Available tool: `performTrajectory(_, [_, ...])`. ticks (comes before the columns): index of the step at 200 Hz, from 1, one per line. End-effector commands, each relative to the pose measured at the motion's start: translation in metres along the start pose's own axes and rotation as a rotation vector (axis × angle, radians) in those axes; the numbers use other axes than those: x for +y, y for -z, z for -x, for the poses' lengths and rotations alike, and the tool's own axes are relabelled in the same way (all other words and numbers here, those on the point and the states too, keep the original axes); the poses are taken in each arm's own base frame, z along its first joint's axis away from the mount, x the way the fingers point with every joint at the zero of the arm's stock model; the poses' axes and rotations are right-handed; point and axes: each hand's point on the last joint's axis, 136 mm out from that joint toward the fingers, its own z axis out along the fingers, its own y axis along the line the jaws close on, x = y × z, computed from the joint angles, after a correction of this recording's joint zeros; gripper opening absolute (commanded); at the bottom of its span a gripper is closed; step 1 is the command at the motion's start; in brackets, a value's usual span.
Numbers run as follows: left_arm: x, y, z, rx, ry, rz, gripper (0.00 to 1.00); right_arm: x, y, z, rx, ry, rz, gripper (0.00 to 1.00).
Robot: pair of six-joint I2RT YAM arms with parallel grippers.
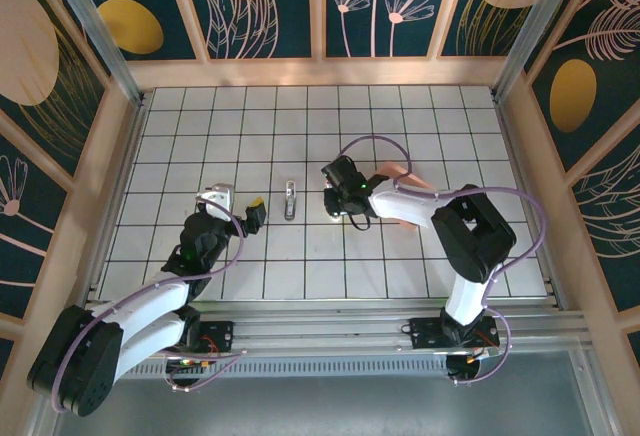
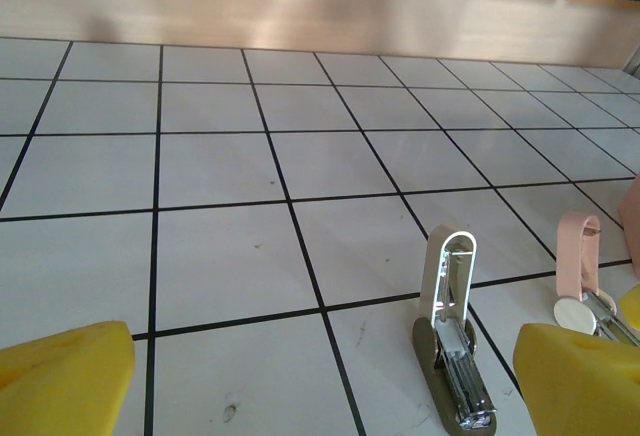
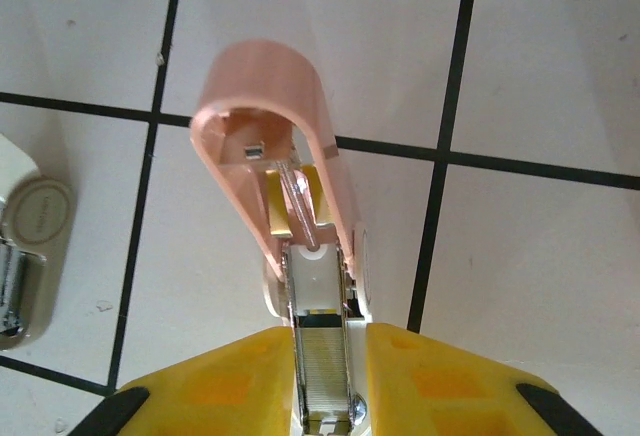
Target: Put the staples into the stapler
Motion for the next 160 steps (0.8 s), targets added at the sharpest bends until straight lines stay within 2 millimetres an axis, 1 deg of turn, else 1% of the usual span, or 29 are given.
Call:
performTrajectory(1, [-0.006,0.0,0.012,-0.024,-0.01,-0.021,0.97,-0.001,0.005,0.001,-0.006,-0.008,0.003,0.25])
performTrajectory(41, [-0.005,0.0,0.013,-0.028,-0.009,-0.017,0.97,-0.004,-0.005,-0.007,0.025,-0.003,-0.011,0.25])
performTrajectory(86, [-0.005,-0.001,0.014,-0.026,-0.009,-0.016,0.97,-0.013,-0.014,-0.018,0.06,-0.001,-0.046,0.22])
performTrajectory(142, [-0.005,-0.003,0.011,-0.017,-0.01,-0.015,0.97,-0.015,-0.02,-0.027,0.089,0.004,-0.055,0.14])
performTrajectory(160, [-0.005,-0.003,0.01,-0.015,-0.01,-0.016,0.97,-0.015,-0.017,-0.024,0.079,0.002,-0.053,0.13])
